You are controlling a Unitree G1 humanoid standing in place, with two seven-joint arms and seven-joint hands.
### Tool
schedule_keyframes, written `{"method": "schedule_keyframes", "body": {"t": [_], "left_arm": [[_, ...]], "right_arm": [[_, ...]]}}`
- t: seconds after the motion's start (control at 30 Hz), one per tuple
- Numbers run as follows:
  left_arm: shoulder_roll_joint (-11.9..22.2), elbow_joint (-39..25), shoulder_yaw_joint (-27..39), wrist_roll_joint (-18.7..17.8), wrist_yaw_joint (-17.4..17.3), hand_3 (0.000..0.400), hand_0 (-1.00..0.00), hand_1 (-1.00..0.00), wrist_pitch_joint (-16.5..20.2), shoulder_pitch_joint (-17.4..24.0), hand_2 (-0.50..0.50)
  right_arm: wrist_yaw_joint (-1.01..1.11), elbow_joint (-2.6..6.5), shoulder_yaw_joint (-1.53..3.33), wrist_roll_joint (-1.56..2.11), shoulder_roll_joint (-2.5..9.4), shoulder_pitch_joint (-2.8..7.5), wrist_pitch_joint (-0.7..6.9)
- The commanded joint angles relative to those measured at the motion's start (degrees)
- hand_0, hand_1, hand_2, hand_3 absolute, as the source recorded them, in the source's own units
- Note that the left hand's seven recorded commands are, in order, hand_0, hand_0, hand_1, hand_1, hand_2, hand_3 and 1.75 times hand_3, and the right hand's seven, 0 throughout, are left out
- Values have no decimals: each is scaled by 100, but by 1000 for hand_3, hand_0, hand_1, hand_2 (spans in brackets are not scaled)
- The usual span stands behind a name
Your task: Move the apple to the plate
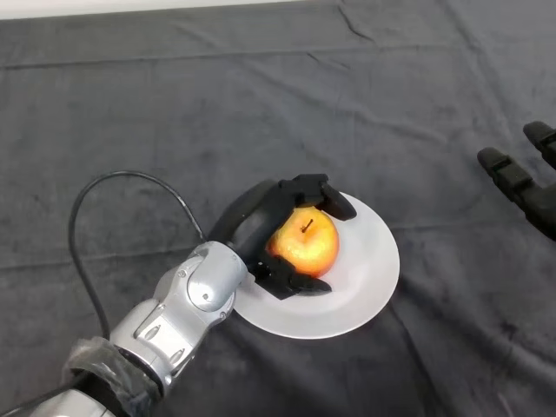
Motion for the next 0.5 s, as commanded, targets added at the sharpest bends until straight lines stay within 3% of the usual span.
{"method": "schedule_keyframes", "body": {"t": [0.03,0.5], "left_arm": [[177,123,-72,-136,-77,0,0,0,61,-247,0],[902,-443,643,-357,-256,0,0,0,24,-49,0]], "right_arm": [[-15,-213,-109,5,-121,-122,8],[-12,-209,-108,6,-122,-123,6]]}}
